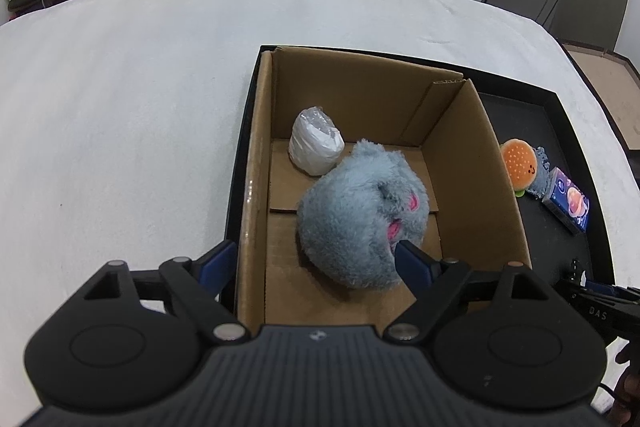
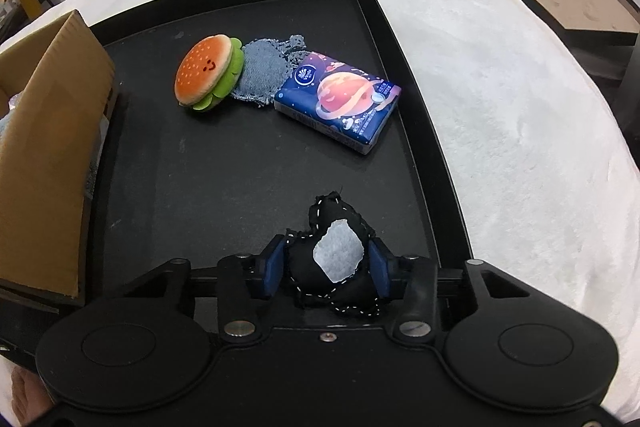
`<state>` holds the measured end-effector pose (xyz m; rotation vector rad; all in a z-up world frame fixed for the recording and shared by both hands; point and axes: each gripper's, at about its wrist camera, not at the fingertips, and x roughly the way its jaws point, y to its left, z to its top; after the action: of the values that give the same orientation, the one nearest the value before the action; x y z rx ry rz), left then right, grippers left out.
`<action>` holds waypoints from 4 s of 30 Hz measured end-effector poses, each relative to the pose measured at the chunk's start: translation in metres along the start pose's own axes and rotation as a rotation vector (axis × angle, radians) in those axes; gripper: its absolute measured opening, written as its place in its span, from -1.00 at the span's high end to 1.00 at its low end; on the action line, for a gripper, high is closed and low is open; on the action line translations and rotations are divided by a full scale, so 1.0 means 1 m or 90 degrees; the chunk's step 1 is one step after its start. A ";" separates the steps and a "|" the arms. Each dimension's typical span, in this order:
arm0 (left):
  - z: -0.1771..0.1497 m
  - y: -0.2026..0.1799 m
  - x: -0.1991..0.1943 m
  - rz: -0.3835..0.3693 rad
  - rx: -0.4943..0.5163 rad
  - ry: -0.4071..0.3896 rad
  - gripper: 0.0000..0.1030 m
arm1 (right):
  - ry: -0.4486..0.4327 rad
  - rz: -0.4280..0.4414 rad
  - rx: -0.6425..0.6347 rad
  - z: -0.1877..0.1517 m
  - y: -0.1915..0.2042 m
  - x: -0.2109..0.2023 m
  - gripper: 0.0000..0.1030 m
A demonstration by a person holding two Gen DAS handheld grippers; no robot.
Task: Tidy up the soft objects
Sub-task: 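Carry the black patch with the right gripper and release it into the box, then move the right gripper back toward the burger plush and tissue pack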
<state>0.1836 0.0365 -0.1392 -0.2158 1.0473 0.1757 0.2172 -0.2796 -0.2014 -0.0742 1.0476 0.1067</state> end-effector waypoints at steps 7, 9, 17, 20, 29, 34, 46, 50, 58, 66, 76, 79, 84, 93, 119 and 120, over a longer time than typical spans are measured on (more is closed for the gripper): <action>-0.002 0.007 -0.003 -0.004 -0.014 -0.004 -0.65 | -0.014 -0.005 -0.008 0.004 0.005 -0.010 0.20; -0.003 0.010 -0.004 -0.005 -0.018 -0.006 -0.65 | -0.022 -0.004 -0.011 0.007 0.008 -0.015 0.20; -0.004 0.022 -0.012 -0.020 -0.039 -0.033 -0.58 | -0.063 0.020 -0.026 0.024 0.032 -0.039 0.19; -0.004 0.024 -0.014 -0.027 -0.035 -0.039 -0.48 | -0.079 0.028 -0.038 0.031 0.042 -0.048 0.19; -0.007 0.037 -0.009 -0.035 -0.054 -0.028 -0.01 | -0.125 0.054 -0.073 0.053 0.074 -0.066 0.19; -0.008 0.043 -0.005 -0.038 -0.074 -0.027 0.47 | -0.154 0.072 -0.114 0.067 0.098 -0.074 0.19; -0.011 0.050 0.001 -0.042 -0.103 -0.021 0.68 | -0.184 0.109 -0.188 0.088 0.145 -0.078 0.19; -0.011 0.052 0.001 -0.047 -0.110 -0.021 0.68 | -0.192 0.112 -0.213 0.091 0.157 -0.079 0.18; -0.011 0.055 0.002 -0.052 -0.123 -0.019 0.68 | -0.201 0.111 -0.256 0.100 0.174 -0.072 0.16; -0.011 0.058 0.001 -0.059 -0.132 -0.018 0.67 | -0.205 0.114 -0.252 0.096 0.172 -0.072 -0.23; -0.011 0.058 -0.001 -0.059 -0.133 -0.020 0.66 | -0.199 0.111 -0.238 0.092 0.170 -0.071 -0.48; -0.011 0.058 -0.001 -0.062 -0.132 -0.019 0.66 | -0.196 0.106 -0.234 0.089 0.168 -0.071 -0.55; -0.009 0.054 -0.004 -0.051 -0.122 -0.030 0.57 | -0.198 0.080 -0.211 0.085 0.154 -0.071 -0.57; -0.007 0.052 -0.008 -0.041 -0.119 -0.038 0.16 | -0.184 0.077 -0.156 0.081 0.120 -0.066 -0.79; 0.007 0.014 -0.001 -0.006 -0.070 -0.046 -0.65 | -0.164 0.047 -0.081 0.070 0.043 -0.034 -0.94; 0.007 0.013 -0.001 -0.004 -0.070 -0.043 -0.65 | -0.163 0.046 -0.079 0.071 0.040 -0.032 -0.94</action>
<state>0.1861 0.0505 -0.1364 -0.3104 0.9708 0.2328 0.2570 -0.2332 -0.1385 -0.1313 0.7875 0.2401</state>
